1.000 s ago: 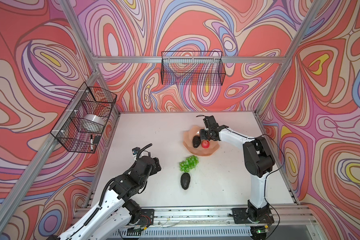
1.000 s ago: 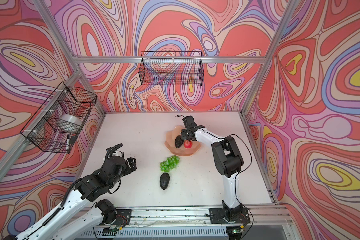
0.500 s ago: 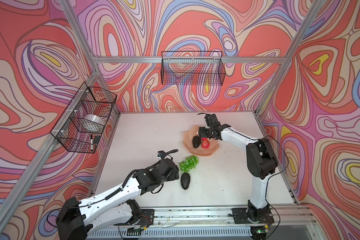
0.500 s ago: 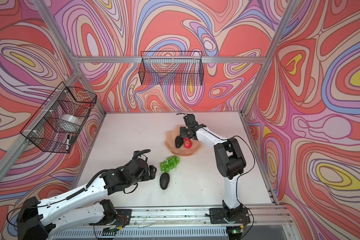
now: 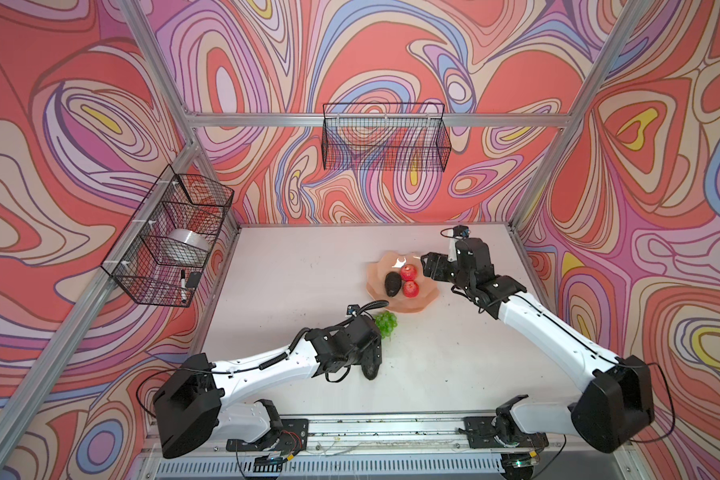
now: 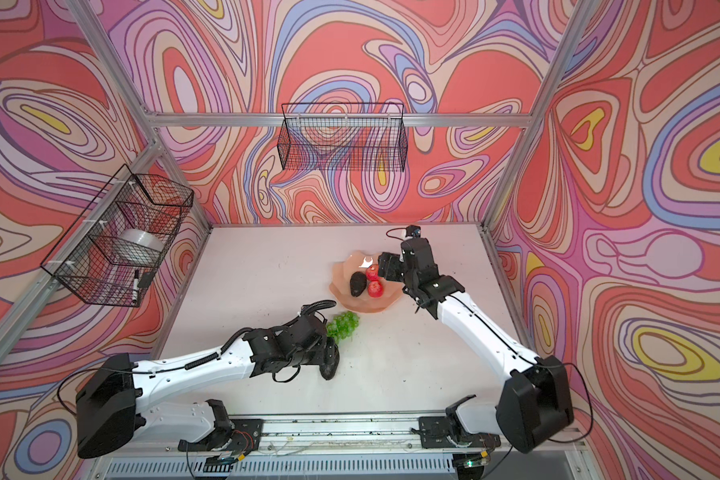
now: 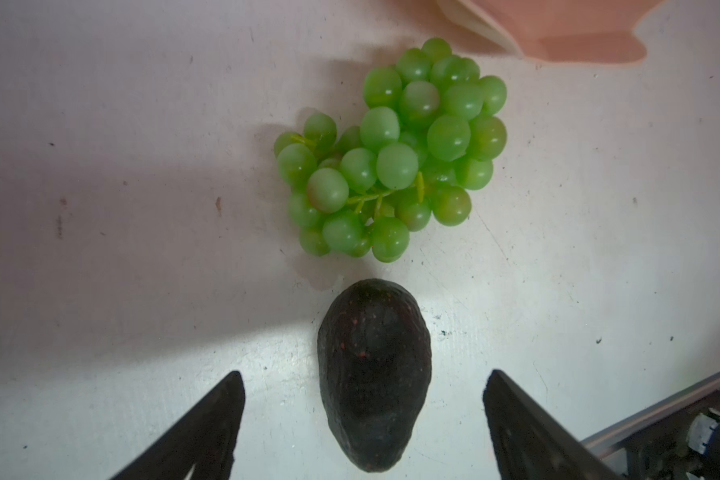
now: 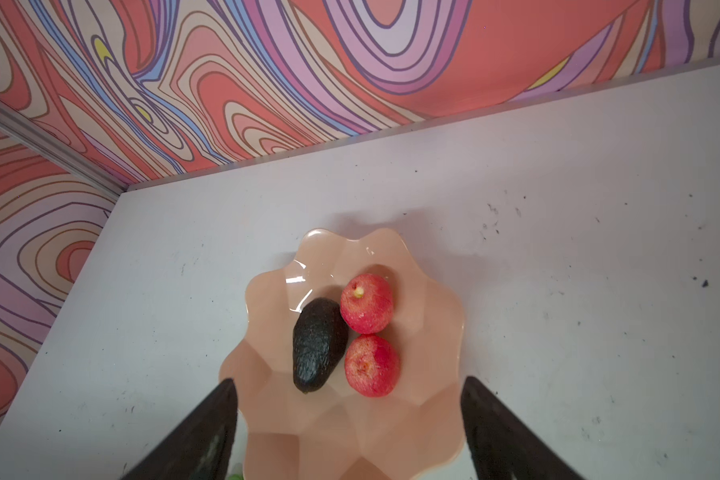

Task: Place and organize the fake fruits in the fruit bowl
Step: 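Grasp the remaining avocado with the left gripper and release it in the bowl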

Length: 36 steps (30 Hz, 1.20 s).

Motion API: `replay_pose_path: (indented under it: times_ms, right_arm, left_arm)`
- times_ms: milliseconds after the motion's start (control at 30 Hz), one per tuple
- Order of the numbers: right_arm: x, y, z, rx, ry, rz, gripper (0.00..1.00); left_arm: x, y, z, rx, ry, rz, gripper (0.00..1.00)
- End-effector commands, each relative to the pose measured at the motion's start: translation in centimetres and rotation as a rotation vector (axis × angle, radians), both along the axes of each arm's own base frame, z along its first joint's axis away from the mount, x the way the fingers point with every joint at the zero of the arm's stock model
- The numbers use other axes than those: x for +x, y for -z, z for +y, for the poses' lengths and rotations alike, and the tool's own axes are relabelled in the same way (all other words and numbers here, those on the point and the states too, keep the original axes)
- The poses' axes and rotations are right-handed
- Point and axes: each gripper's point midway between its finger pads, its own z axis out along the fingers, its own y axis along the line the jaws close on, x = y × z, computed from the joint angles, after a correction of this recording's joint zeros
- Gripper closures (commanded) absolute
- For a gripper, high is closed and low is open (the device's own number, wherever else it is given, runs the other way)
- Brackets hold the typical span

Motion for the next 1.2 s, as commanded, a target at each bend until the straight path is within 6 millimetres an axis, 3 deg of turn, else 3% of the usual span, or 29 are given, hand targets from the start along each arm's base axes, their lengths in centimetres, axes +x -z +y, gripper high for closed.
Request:
replay_pose_path:
  times_ms: [0, 133, 333, 433, 567, 700, 933, 1033, 1167]
  right_arm:
    - [-1.5, 0.8, -1.4, 0.000, 0.050, 0.021, 0.13]
    - [-2.7, 0.9, -2.2, 0.001, 0.069, 0.023, 0.13]
    - [-3.5, 1.1, -2.7, -0.002, 0.080, 0.024, 0.12]
    - [-3.6, 1.3, -2.8, -0.003, 0.082, 0.024, 0.12]
    - [-3.5, 1.8, -2.8, -0.011, 0.083, 0.032, 0.11]
    - [-3.5, 2.2, -2.9, -0.015, 0.085, 0.040, 0.11]
    - [-4.7, 2.0, -3.7, -0.016, 0.105, 0.039, 0.11]
    - [-6.0, 2.1, -4.2, -0.003, 0.114, 0.047, 0.10]
    - [-7.7, 3.1, -5.0, -0.001, 0.131, 0.074, 0.10]
  left_arm:
    - [-0.6, 1.3, -0.9, 0.018, 0.032, 0.053, 0.11]
    - [-1.1, 3.0, -1.9, 0.042, 0.065, 0.101, 0.18]
    - [-1.7, 4.0, -2.0, 0.061, 0.072, 0.150, 0.52]
    - [-1.7, 2.3, -1.2, 0.048, 0.063, 0.119, 0.55]
    - [-0.9, -1.8, -0.3, 0.044, 0.075, 0.018, 0.56]
    - [1.3, -6.5, -0.4, 0.044, 0.121, -0.115, 0.53]
    - [8.1, -9.9, -3.5, 0.017, 0.241, -0.180, 0.51]
    - [10.7, -10.5, -5.9, 0.053, 0.320, -0.200, 0.51]
    - [13.5, -8.9, -8.9, 0.066, 0.381, -0.155, 0.51]
